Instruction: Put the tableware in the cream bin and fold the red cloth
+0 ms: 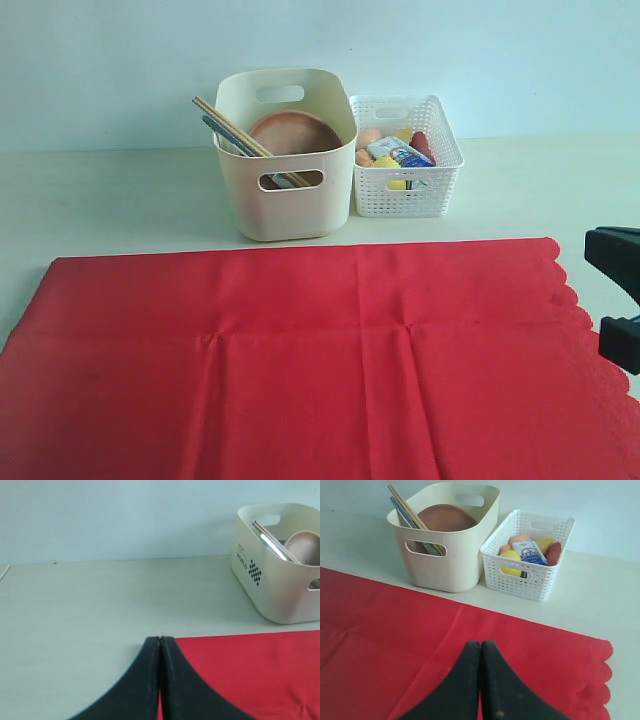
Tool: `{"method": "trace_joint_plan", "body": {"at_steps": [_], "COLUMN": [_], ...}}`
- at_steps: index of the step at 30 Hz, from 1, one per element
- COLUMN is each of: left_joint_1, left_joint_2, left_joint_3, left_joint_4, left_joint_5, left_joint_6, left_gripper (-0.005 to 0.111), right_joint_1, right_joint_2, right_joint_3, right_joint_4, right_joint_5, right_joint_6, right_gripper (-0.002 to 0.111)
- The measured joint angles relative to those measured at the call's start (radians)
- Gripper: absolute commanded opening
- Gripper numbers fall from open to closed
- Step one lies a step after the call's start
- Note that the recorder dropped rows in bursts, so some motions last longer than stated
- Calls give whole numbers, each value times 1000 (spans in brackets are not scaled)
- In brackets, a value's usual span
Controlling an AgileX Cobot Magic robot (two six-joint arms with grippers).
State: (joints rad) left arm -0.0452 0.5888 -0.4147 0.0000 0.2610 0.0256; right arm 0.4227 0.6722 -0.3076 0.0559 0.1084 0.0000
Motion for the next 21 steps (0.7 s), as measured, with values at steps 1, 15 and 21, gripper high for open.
{"method": "trace_joint_plan", "body": {"at_steps": [1,15,21], "left_joint_1": [0,0,0], "left_joint_2": [2,66,261], "left_joint_3": [0,0,-50], "left_joint_4": [0,-87,-177], "left_joint_5": [-8,-54,110], "left_joint_6": [0,-6,-6], "left_gripper": [0,0,0], "right_joint_1": [0,0,0], "right_joint_2": [0,0,0], "right_joint_3": [0,0,0], "right_joint_4": [0,0,0], "right_joint_5": [0,0,0], "right_joint_6": [0,0,0], "right_gripper": [0,0,0]}}
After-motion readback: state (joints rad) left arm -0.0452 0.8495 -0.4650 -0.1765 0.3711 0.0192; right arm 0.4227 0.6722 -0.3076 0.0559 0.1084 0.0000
